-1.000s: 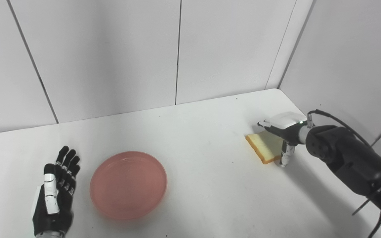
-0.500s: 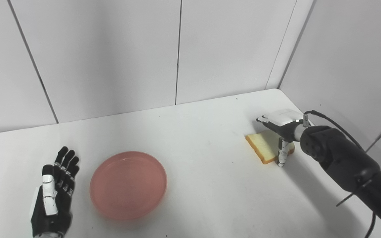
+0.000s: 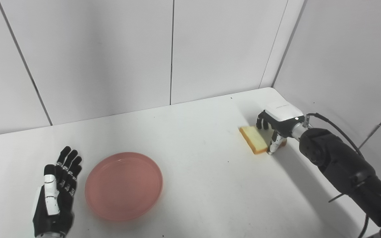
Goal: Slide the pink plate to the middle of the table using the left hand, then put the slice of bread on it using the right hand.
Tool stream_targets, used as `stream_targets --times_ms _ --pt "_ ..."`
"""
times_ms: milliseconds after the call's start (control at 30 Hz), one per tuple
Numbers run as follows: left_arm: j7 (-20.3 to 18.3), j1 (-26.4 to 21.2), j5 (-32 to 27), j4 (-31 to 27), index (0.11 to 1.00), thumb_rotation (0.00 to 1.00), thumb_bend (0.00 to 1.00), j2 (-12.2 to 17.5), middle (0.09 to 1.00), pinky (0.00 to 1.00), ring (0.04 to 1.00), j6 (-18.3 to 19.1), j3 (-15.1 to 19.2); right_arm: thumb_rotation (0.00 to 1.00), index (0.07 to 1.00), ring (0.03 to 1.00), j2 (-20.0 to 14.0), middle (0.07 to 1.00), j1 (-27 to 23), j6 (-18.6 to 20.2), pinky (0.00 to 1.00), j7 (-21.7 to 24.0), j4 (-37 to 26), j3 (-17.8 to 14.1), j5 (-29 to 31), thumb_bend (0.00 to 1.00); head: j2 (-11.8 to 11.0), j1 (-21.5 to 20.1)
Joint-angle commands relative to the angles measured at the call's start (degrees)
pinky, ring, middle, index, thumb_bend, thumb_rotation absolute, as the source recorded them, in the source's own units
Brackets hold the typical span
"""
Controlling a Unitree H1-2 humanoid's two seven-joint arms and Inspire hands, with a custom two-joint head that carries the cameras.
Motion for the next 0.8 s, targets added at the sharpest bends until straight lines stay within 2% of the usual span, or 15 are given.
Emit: stream_targets --times_ms 0,167,333,367,467,633,767 --pt "-0.3 -0.6 -0.6 -1.7 0.892 0.99 0.71 -0.3 0.936 0.98 0.943 -0.9 0.0 0.0 0.512 0.399 -1.0 0.454 -1.1 -1.7 0.3 -2.3 -0.5 -0.9 0.0 0.53 0.1 0.0" --pt "-0.5 -0.7 -0.4 -1.0 0.887 1.0 0.7 -0.2 0.933 0.98 0.946 -1.6 -0.1 0.0 0.521 0.403 -1.1 0.448 -1.0 -2.3 0.31 -3.5 -0.8 -1.2 0.4 0.52 -0.1 0.4" --pt "-0.7 -0.8 -0.3 -0.2 0.884 0.99 0.71 -0.2 0.928 0.97 0.937 -2.4 -0.2 0.0 0.523 0.375 -1.2 0.434 -0.3 -1.8 0.27 -2.7 -5.9 -2.6 1.6 0.52 -0.2 0.6" --pt "-0.8 -0.8 -0.4 0.1 0.886 0.99 0.71 -0.2 0.929 0.97 0.939 -2.5 -0.2 0.0 0.514 0.42 -1.2 0.454 -0.2 -1.8 0.32 -2.6 -6.9 -3.0 2.0 0.53 -0.2 0.7" --pt "-0.8 -0.8 -0.2 0.3 0.886 0.99 0.72 -0.3 0.928 0.97 0.935 -2.6 -0.3 0.0 0.499 0.469 -1.0 0.481 0.0 -1.6 0.37 -2.1 -9.5 -4.3 3.1 0.53 -0.3 0.7" --pt "-0.9 -0.8 0.0 0.7 0.893 1.0 0.71 -0.3 0.932 0.97 0.937 -3.2 -0.5 0.0 0.512 0.418 -0.9 0.458 0.0 -1.3 0.33 -1.0 -12.2 -5.7 3.8 0.53 -0.4 0.8" --pt "-1.0 -0.8 -0.3 1.0 0.894 1.0 0.7 -0.4 0.931 0.97 0.939 -3.5 -0.5 0.0 0.497 0.469 -1.0 0.482 -0.2 -0.6 0.39 1.0 -13.7 -6.7 4.6 0.53 -0.6 1.0"
